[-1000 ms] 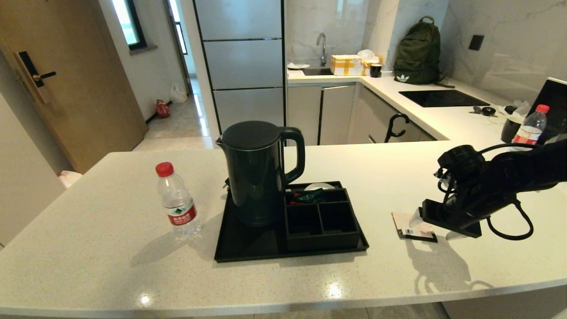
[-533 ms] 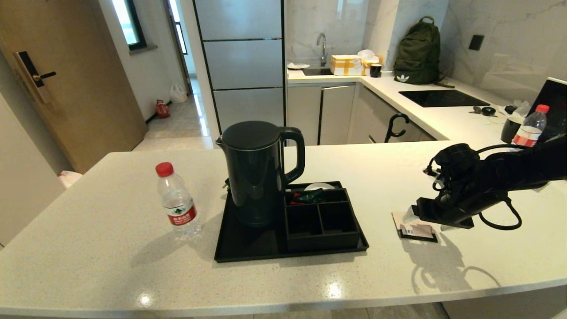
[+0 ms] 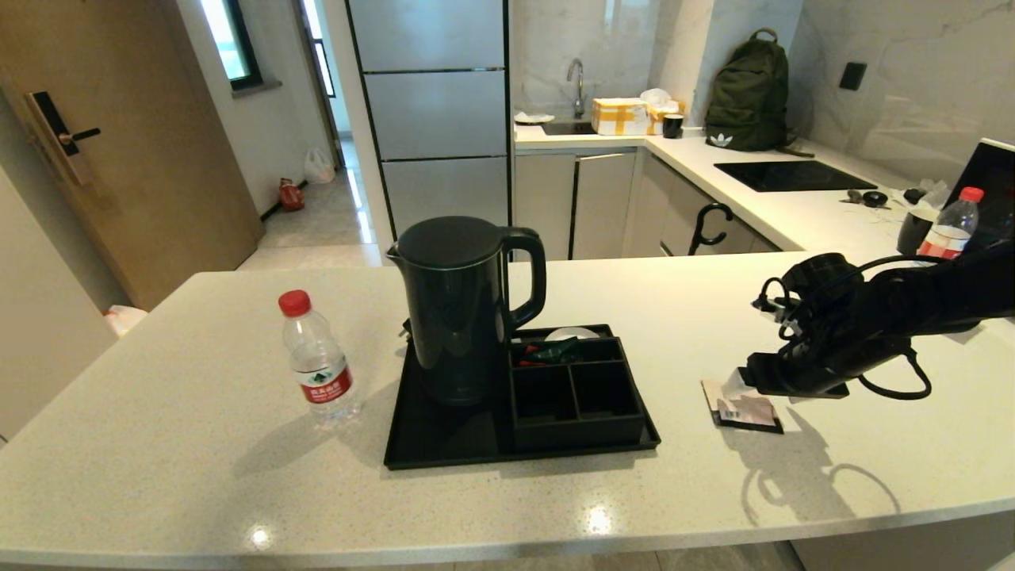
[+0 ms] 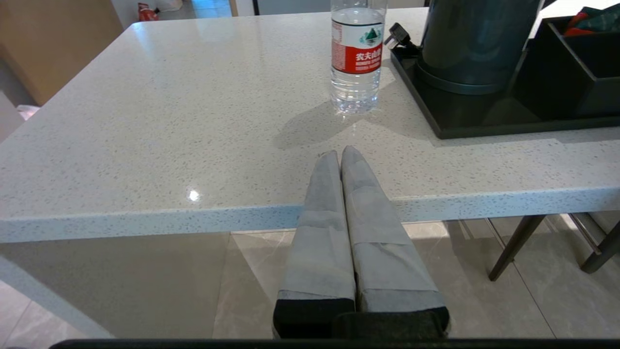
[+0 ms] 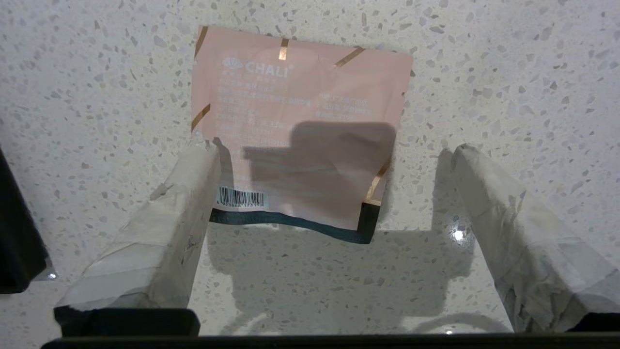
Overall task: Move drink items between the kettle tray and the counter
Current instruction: Return the tea bag to its original position
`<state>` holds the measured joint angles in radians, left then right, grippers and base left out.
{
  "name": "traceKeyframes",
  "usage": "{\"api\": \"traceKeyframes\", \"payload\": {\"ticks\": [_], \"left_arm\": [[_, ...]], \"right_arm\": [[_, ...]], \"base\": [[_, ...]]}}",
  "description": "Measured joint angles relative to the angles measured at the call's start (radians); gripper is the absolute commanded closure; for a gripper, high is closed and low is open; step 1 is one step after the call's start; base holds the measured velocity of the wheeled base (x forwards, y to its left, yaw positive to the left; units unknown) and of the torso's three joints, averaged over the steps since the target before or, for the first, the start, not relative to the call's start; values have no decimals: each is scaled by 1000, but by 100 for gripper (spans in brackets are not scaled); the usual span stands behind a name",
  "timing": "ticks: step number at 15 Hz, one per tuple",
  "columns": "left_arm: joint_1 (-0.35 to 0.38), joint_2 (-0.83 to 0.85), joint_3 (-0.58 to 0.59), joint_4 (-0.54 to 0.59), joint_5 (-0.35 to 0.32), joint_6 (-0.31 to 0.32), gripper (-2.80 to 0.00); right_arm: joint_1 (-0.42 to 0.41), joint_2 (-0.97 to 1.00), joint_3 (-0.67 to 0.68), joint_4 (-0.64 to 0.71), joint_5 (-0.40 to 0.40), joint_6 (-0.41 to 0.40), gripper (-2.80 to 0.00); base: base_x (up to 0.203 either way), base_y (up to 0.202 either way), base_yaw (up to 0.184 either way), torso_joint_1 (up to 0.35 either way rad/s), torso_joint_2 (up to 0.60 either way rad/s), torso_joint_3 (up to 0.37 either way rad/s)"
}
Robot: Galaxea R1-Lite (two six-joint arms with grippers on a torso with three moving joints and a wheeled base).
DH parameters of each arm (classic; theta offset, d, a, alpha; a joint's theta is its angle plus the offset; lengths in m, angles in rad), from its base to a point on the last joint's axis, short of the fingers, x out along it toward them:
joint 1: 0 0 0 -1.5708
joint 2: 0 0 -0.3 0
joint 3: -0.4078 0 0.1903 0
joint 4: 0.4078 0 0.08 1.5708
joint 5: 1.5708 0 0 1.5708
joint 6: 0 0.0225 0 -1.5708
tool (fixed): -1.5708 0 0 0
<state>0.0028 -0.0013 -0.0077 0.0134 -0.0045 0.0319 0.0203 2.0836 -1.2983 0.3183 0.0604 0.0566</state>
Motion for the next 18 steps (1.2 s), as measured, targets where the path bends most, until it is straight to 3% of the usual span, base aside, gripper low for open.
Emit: {"api": "traceKeyframes", "payload": {"ticks": [18], "left_arm": [[0,0,0,0,0,0,0]], "right_arm": [[68,14,24,1,-54,6,-280]], "base": [[0,0,0,0,0,0]]}}
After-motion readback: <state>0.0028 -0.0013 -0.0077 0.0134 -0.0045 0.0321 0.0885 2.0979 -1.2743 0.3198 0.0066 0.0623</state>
